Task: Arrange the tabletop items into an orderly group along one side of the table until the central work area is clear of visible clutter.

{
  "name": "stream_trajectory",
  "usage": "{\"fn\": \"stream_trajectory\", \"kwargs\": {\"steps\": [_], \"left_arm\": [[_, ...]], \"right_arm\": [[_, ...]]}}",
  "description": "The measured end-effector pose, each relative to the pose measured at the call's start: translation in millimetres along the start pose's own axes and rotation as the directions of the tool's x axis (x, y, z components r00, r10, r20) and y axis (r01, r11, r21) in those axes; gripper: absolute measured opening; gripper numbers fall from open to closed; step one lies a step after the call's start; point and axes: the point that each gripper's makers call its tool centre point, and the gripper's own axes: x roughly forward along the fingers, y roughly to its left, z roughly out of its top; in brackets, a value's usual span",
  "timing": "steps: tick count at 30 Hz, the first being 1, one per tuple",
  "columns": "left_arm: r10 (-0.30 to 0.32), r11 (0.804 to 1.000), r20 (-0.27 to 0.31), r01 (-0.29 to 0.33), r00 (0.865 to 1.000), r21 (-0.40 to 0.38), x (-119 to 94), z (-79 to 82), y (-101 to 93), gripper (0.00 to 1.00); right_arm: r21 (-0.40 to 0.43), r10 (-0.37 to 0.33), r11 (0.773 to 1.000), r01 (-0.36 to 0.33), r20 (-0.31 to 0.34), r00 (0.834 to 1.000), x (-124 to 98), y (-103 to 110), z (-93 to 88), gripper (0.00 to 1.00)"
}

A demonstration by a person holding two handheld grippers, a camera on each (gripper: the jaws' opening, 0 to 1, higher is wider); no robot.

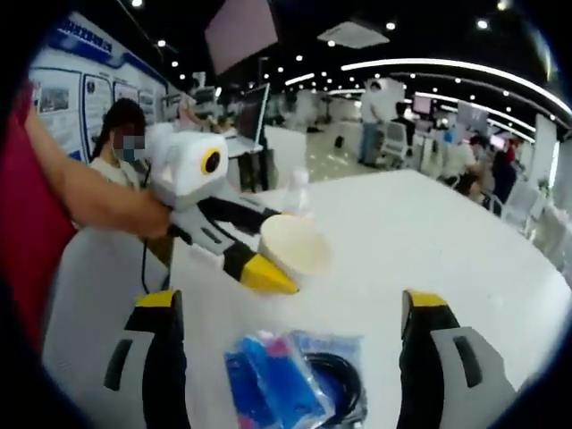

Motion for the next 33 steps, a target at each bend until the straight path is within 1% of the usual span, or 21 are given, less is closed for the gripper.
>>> {"fn": "stream_trajectory", "kwargs": {"steps": [3, 5, 6, 10, 13, 15, 17, 19, 21, 23, 24, 26, 27, 29, 32, 33], "left_arm": [[0.008, 1.0, 0.015, -0.007, 1.0, -0.023, 0, -3.1, 3.6, 0.4], [0.014, 0.999, 0.038, -0.013, 0.999, -0.037, -1, -1.3, 5.4, 0.4], [0.02, 0.999, 0.06, -0.017, 0.998, -0.05, -1, 0.5, 7.8, 0.4], [0.04, 0.998, 0.084, -0.036, 0.996, -0.046, 0, 1.3, 12.3, 0.4], [0.065, 0.997, 0.123, -0.059, 0.99, -0.052, 0, 3.4, 18.3, 0.4], [0.089, 0.995, 0.158, -0.081, 0.983, -0.054, 0, 6.4, 23.2, 0.4], [0.115, 0.993, 0.173, -0.107, 0.978, -0.054, 1, 6.0, 28.5, 0.4], [0.14, 0.99, 0.195, -0.135, 0.971, -0.037, 2, 8.0, 33.5, 0.4], [0.155, 0.988, 0.197, -0.152, 0.968, -0.032, 5, 4.6, 38.3, 0.4], [0.192, 0.981, 0.199, -0.183, 0.961, -0.059, 8, 1.6, 46.9, 0.4], [0.212, 0.977, 0.203, -0.205, 0.956, -0.055, 9, 0.7, 52.0, 0.4], [0.244, 0.97, 0.201, -0.234, 0.949, -0.071, 13, -3.5, 61.2, 0.4], [0.266, 0.963, 0.201, -0.253, 0.943, -0.087, 14, -5.8, 66.9, 0.4], [0.289, 0.956, 0.201, -0.272, 0.936, -0.109, 18, -9.0, 72.8, 0.4], [0.313, 0.949, 0.189, -0.298, 0.931, -0.104, 25, -16.4, 79.8, 0.4], [0.32, 0.946, 0.183, -0.302, 0.93, -0.119, 28, -19.9, 82.4, 0.4]], "right_arm": [[0.019, 0.002, 1.0, -0.003, 0.029, 1.0, -2, 2, -4.0, 1.0], [0.026, 0.002, 1.0, -0.002, 0.027, 1.0, 0, 3, -7.7, 1.0], [0.032, 0.001, 0.999, -0.002, 0.024, 1.0, 2, 3, -10.5, 1.0], [0.046, -0.004, 0.999, 0.003, 0.023, 1.0, 3, 3, -15.2, 1.0], [0.057, -0.01, 0.998, 0.007, 0.044, 0.999, 4, 2, -13.6, 0.99], [0.063, -0.014, 0.998, 0.011, 0.047, 0.999, 5, 1, -15.1, 0.99], [0.068, -0.013, 0.998, 0.01, 0.047, 0.999, 5, 1, -16.7, 0.99], [0.069, -0.013, 0.998, 0.01, 0.043, 0.999, 6, 1, -18.9, 0.99], [0.072, -0.011, 0.997, 0.008, 0.04, 0.999, 7, 1, -21.8, 0.99], [0.079, -0.012, 0.997, 0.009, 0.04, 0.999, 8, 0, -24.1, 0.99], [0.08, -0.014, 0.997, 0.011, 0.042, 0.999, 8, 0, -24.4, 0.99], [0.091, -0.018, 0.996, 0.013, 0.047, 0.999, 8, -3, -25.1, 0.99], [0.094, -0.019, 0.995, 0.014, 0.048, 0.999, 8, -3, -25.4, 0.99], [0.095, -0.02, 0.995, 0.015, 0.048, 0.999, 7, -3, -25.7, 0.99], [0.097, -0.018, 0.995, 0.014, 0.047, 0.999, 8, -4, -26.0, 0.99], [0.098, -0.017, 0.995, 0.012, 0.048, 0.999, 8, -4, -25.9, 0.99]]}}
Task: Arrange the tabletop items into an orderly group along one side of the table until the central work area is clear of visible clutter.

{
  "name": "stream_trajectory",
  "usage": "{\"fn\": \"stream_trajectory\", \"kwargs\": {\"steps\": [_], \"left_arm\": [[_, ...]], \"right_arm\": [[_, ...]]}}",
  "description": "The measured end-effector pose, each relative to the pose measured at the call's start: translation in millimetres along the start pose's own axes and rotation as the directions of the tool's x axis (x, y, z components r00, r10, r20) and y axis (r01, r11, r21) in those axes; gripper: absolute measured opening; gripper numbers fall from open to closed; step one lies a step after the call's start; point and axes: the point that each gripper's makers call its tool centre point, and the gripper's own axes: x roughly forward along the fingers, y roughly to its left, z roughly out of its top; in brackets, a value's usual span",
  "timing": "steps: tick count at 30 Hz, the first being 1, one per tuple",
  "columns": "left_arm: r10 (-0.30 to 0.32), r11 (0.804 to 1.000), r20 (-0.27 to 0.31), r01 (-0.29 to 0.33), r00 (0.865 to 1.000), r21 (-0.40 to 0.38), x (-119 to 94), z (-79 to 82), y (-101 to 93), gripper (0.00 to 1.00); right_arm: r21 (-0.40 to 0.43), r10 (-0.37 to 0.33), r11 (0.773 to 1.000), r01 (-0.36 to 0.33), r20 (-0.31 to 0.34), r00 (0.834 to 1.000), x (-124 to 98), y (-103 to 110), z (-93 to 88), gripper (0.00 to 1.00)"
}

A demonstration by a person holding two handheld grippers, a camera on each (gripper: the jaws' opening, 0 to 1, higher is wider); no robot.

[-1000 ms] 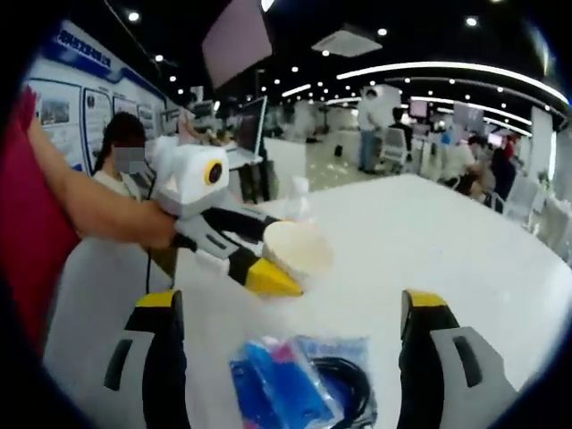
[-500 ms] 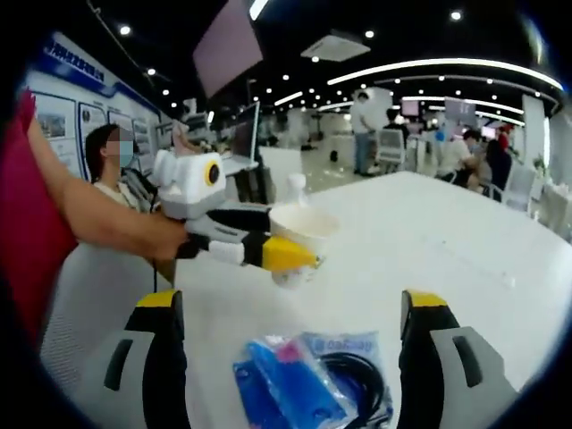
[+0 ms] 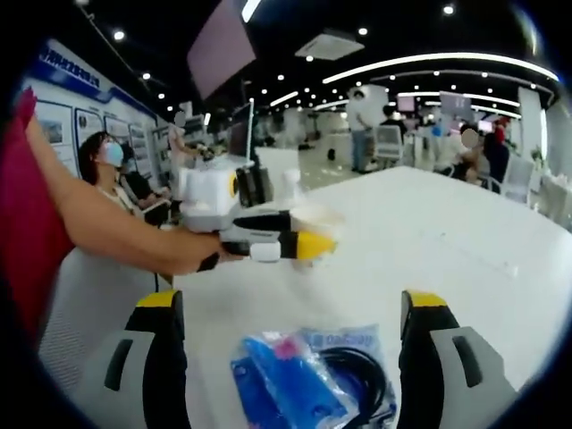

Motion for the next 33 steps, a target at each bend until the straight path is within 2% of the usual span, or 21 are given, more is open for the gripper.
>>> {"fn": "stream_trajectory", "kwargs": {"steps": [10, 13, 23, 28, 29, 30, 31, 33], "left_arm": [[0.077, 0.997, 0.012, -0.077, 0.997, -0.006, 12, -17.4, 14.0, 0.39], [0.1, 0.995, -0.005, -0.1, 0.995, 0.003, 14, -27.4, 20.3, 0.39], [0.13, 0.991, -0.034, -0.129, 0.991, 0.021, 13, -42.9, 27.7, 0.4], [0.131, 0.991, -0.034, -0.13, 0.991, 0.039, 13, -43.8, 27.0, 0.41], [0.138, 0.99, -0.041, -0.136, 0.99, 0.049, 13, -44.7, 27.8, 0.42], [0.144, 0.989, -0.079, -0.141, 0.986, 0.052, 11, -52.3, 28.2, 0.42], [0.142, 0.989, -0.091, -0.139, 0.986, 0.042, 10, -56.1, 27.2, 0.42], [0.154, 0.988, -0.074, -0.152, 0.985, 0.039, 5, -56.1, 28.1, 0.42]], "right_arm": [[0.016, 0.011, 1.0, -0.011, 0.005, 1.0, 4, 0, 1.0, 0.99], [0.019, 0.011, 1.0, -0.011, 0.011, 1.0, 4, 0, 2.7, 0.99], [0.032, 0.004, 0.999, -0.004, 0.0, 1.0, 4, -3, -2.1, 0.97], [0.039, -0.003, 0.999, 0.003, -0.001, 1.0, 4, -5, -4.2, 0.97], [0.04, -0.002, 0.999, 0.002, -0.001, 1.0, 4, -5, -4.2, 0.97], [0.04, -0.002, 0.999, 0.002, 0.0, 1.0, 4, -4, -4.2, 0.97], [0.039, -0.002, 0.999, 0.002, -0.001, 1.0, 3, -4, -4.2, 0.97], [0.037, -0.002, 0.999, 0.002, 0.003, 1.0, 2, -4, -3.7, 0.97]]}}
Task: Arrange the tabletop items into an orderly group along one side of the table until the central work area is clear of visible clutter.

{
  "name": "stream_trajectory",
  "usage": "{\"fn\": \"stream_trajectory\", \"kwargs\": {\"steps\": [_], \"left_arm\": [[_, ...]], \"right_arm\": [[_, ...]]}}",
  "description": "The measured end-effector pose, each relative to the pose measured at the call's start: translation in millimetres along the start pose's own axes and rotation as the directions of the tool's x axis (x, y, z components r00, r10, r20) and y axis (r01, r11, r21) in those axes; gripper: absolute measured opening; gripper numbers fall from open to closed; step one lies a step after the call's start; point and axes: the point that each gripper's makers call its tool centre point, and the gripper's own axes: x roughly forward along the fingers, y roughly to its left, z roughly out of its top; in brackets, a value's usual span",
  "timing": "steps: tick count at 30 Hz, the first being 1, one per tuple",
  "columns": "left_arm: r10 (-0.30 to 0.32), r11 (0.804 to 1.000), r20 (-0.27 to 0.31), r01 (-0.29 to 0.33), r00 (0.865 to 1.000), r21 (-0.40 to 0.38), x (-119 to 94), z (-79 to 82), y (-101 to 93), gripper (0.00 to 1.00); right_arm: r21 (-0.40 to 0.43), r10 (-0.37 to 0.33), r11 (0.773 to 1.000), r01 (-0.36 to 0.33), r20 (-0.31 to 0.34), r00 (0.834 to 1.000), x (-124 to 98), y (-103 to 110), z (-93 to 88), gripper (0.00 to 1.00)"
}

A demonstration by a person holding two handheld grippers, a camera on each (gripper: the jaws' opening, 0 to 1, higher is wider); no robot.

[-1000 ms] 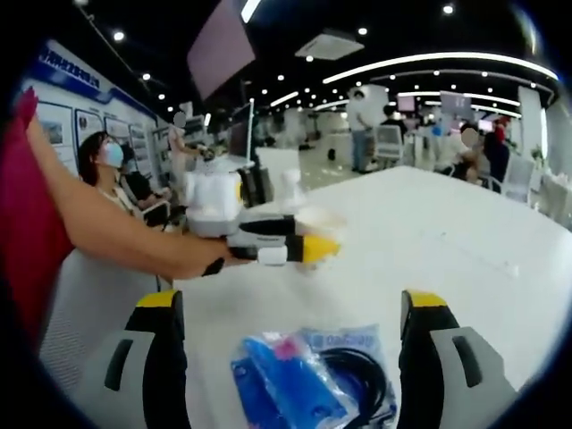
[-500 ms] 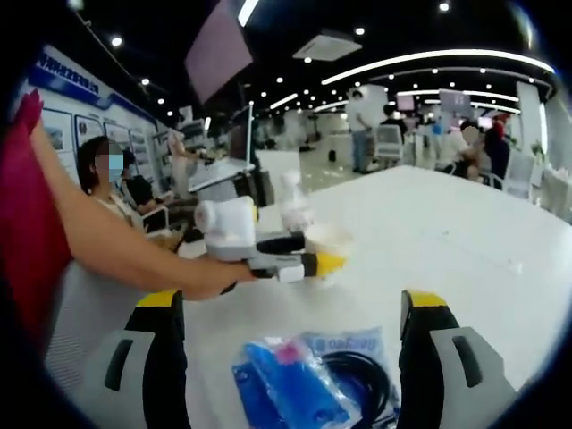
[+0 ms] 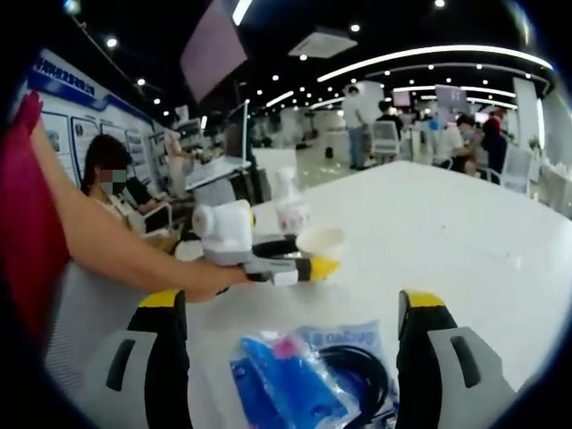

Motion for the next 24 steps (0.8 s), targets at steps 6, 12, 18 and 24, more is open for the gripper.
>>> {"fn": "stream_trajectory", "kwargs": {"steps": [6, 12, 18, 24], "left_arm": [[0.019, 1.0, -0.016, -0.019, 1.0, -0.013, 1, 2.1, 2.3, 0.41], [0.032, 0.999, -0.027, -0.033, 0.999, -0.012, 2, 1.5, 3.1, 0.41], [0.037, 0.999, -0.027, -0.037, 0.999, 0.006, 1, 0.7, 2.2, 0.41], [0.044, 0.999, -0.032, -0.044, 0.999, 0.005, 0, -0.2, 5.1, 0.42]], "right_arm": [[0.007, -0.01, 1.0, 0.01, -0.003, 1.0, -3, -2, -3.2, 0.97], [0.012, -0.017, 1.0, 0.017, -0.003, 1.0, -6, -3, -5.0, 0.97], [0.015, -0.019, 1.0, 0.019, -0.004, 1.0, -7, -3, -7.1, 0.96], [0.024, -0.022, 0.999, 0.022, -0.006, 1.0, -8, -2, -11.0, 0.96]]}}
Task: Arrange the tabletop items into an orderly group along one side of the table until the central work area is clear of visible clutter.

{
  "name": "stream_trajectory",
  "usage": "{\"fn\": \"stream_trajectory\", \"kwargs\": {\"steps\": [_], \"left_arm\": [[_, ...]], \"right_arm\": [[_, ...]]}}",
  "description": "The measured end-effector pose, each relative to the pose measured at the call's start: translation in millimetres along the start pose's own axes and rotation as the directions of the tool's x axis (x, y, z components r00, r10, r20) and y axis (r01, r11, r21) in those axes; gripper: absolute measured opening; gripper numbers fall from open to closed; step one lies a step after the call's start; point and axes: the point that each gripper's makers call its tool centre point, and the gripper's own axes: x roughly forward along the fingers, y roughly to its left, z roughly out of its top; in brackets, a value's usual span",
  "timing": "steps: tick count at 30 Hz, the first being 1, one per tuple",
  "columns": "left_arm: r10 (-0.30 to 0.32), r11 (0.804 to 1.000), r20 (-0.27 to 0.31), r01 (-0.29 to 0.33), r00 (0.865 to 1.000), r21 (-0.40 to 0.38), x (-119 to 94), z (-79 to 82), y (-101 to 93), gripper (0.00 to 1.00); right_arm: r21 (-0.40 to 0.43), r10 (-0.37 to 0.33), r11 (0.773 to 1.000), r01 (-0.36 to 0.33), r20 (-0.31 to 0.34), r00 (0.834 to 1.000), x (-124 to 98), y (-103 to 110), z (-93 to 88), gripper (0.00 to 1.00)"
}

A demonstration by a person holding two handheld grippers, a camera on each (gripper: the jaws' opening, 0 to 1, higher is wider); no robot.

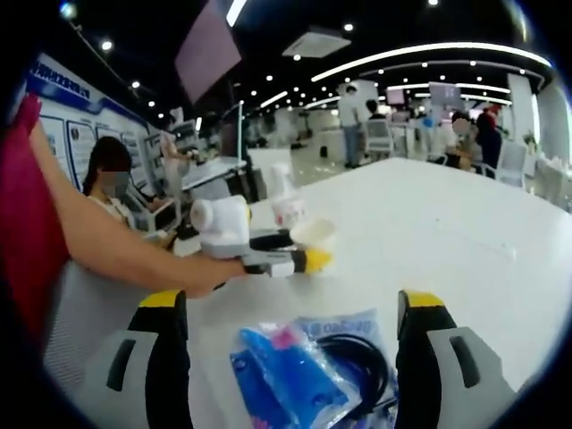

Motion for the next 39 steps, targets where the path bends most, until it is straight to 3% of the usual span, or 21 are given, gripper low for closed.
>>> {"fn": "stream_trajectory", "kwargs": {"steps": [6, 12, 24, 29, 39], "left_arm": [[-0.009, 1.0, -0.024, 0.009, 1.0, 0.0, -1, -4.0, -2.1, 0.45], [-0.017, 1.0, -0.021, 0.017, 1.0, 0.008, -6, 3.3, -3.5, 0.48], [-0.023, 0.999, -0.089, 0.026, 0.996, 0.026, -28, 0.1, -0.9, 0.5], [-0.045, 0.997, -0.11, 0.051, 0.993, 0.052, -40, 7.7, -3.6, 0.48], [-0.096, 0.992, -0.094, 0.103, 0.991, 0.07, -65, 31.3, -11.0, 0.47]], "right_arm": [[0.002, -0.002, 1.0, 0.002, 0.004, 1.0, -2, 0, 0.3, 0.96], [0.002, -0.008, 1.0, 0.008, 0.011, 1.0, -5, -1, 1.6, 0.96], [0.003, -0.03, 1.0, 0.03, 0.02, 0.999, -15, -1, 1.9, 0.95], [0.0, -0.035, 0.999, 0.035, 0.024, 0.999, -18, 0, 2.7, 0.95], [-0.008, -0.043, 0.999, 0.043, 0.035, 0.998, -24, 3, 6.8, 0.94]]}}
